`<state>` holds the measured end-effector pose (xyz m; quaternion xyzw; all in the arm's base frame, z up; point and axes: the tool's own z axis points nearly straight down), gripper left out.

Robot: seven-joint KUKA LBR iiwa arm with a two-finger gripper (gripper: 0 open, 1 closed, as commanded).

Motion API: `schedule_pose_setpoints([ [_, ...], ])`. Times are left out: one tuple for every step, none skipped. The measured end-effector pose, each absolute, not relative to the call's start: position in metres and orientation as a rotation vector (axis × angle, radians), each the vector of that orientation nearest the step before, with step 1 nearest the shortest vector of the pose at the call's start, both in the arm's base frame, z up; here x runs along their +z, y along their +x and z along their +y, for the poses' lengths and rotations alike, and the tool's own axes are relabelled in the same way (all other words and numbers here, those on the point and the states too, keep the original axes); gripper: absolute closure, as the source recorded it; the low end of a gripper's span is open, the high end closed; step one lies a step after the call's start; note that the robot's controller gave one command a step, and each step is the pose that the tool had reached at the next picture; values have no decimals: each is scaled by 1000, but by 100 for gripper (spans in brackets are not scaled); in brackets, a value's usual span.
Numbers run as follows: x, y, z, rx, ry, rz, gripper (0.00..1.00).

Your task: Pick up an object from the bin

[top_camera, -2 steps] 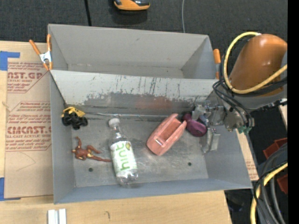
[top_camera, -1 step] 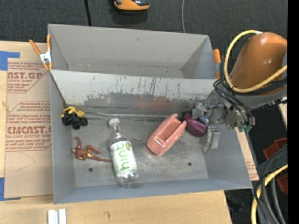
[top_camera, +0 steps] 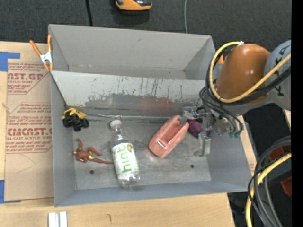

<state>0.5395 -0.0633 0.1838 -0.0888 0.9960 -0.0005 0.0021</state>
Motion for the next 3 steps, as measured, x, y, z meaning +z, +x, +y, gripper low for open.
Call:
schedule_pose_setpoints([
  [159, 590, -22, 2, -539, 3090, 0],
  [124, 592, -37, -1, -921, 3000, 0],
  [66, 586, -25, 4, -1056, 2960, 0],
])
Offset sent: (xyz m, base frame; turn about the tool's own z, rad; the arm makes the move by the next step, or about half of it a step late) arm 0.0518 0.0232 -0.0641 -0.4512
